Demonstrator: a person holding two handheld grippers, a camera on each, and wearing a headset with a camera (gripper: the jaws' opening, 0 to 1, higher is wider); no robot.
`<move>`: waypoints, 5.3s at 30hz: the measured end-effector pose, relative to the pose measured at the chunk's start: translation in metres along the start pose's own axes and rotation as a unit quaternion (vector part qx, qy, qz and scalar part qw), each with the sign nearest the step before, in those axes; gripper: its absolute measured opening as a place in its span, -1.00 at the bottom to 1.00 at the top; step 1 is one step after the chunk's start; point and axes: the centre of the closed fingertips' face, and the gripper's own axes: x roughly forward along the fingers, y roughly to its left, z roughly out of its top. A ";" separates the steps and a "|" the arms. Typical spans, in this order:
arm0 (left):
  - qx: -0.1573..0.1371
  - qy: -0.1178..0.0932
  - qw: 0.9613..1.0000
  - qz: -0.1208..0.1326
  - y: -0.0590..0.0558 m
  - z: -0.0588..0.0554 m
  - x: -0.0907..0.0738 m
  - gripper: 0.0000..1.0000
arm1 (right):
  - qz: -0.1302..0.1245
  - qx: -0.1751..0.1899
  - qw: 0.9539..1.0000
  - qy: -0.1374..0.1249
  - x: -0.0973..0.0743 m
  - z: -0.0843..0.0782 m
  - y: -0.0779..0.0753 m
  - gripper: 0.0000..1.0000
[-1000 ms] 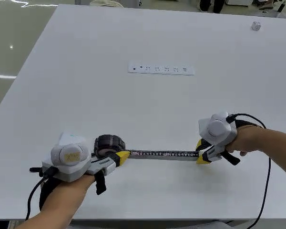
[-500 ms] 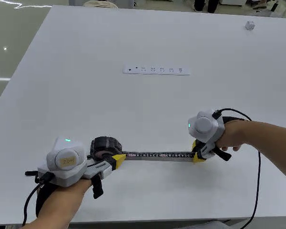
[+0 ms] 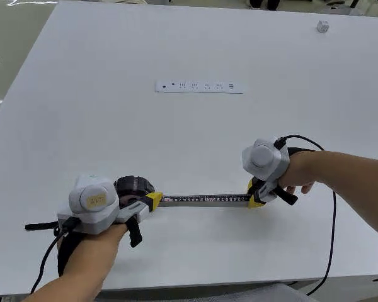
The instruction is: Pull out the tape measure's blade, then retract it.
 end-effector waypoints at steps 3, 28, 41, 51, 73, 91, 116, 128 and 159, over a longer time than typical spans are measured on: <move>0.004 0.005 1.000 0.001 -0.001 -0.002 0.003 0.78 | 0.000 0.001 1.000 0.011 0.001 0.000 0.000 -0.70; -0.023 0.049 0.999 0.000 -0.006 -0.020 0.030 0.30 | -0.009 0.017 1.000 0.023 0.001 -0.001 0.000 -0.70; -0.002 0.058 0.998 0.016 0.000 -0.018 0.028 0.23 | -0.011 0.023 0.999 0.021 0.001 -0.001 0.000 -0.70; -0.007 0.056 0.998 0.011 0.000 -0.018 0.029 0.23 | -0.012 0.025 0.999 0.020 0.002 -0.001 0.000 -0.71; -0.007 0.058 0.998 0.007 -0.002 -0.021 0.032 0.23 | -0.013 0.023 1.000 0.012 0.004 0.010 0.001 -0.72; -0.008 0.060 0.998 0.004 -0.002 -0.020 0.031 0.23 | -0.012 0.018 1.000 0.011 0.005 0.019 0.002 -0.71; -0.009 0.059 0.998 0.003 -0.002 -0.020 0.031 0.23 | -0.012 0.020 1.000 0.001 0.008 0.033 0.004 -0.71; -0.009 0.059 0.998 0.003 -0.002 -0.020 0.032 0.23 | -0.012 0.018 1.000 0.000 0.010 0.038 0.003 -0.71; -0.009 0.064 0.998 0.002 -0.003 -0.021 0.032 0.23 | -0.015 0.021 1.000 -0.009 0.015 0.055 0.005 -0.71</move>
